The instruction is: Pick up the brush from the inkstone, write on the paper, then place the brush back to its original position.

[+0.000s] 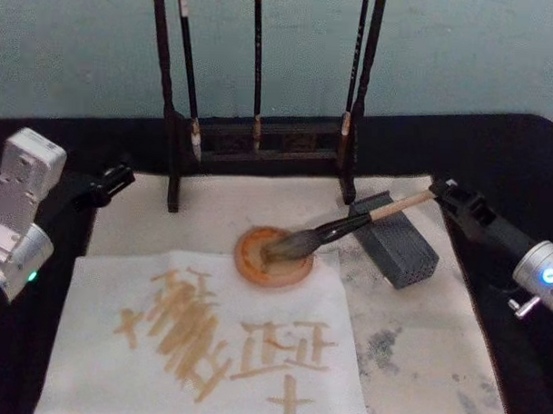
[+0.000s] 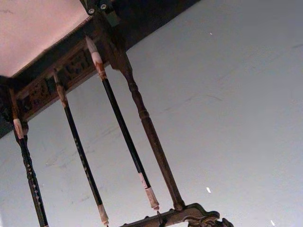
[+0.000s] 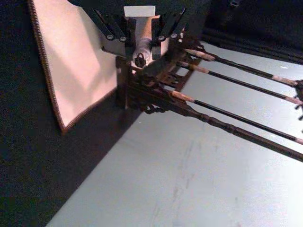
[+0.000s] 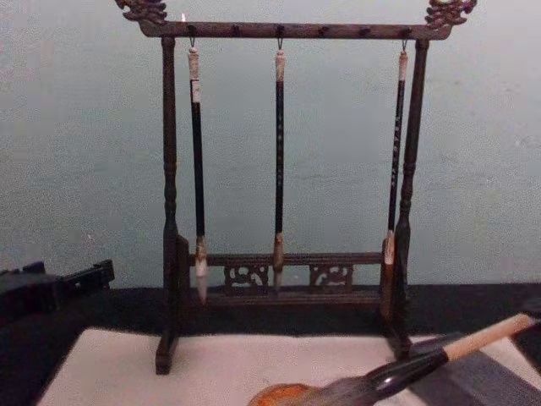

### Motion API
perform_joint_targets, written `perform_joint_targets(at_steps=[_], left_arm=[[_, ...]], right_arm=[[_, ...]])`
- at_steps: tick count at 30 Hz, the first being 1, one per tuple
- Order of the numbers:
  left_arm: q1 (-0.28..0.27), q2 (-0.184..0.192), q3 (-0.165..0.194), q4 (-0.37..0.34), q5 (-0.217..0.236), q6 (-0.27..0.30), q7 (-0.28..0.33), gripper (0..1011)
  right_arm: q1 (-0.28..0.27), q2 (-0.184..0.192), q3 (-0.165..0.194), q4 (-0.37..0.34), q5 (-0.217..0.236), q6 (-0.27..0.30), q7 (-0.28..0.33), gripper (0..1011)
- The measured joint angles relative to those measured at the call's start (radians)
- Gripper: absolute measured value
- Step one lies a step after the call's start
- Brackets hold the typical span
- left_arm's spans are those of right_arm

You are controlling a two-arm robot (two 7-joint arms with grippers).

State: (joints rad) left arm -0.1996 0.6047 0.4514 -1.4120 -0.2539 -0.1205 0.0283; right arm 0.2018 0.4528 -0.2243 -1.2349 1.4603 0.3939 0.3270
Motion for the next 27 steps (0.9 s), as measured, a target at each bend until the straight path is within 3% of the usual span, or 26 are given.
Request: perform_joint_targets(at_steps=[16, 27], left_arm=[[0.000, 0.000, 0.000, 0.000, 0.000, 0.000, 0.000, 1002], [0.000, 0.000, 0.000, 0.000, 0.000, 0.000, 0.000, 1002]], right_arm=[[-0.047, 0.055, 0.024, -0.102, 0.093, -0.013, 0.043, 199], [-0.057, 0.105, 0.008, -0.183, 0.096, -0.028, 0.102, 199]])
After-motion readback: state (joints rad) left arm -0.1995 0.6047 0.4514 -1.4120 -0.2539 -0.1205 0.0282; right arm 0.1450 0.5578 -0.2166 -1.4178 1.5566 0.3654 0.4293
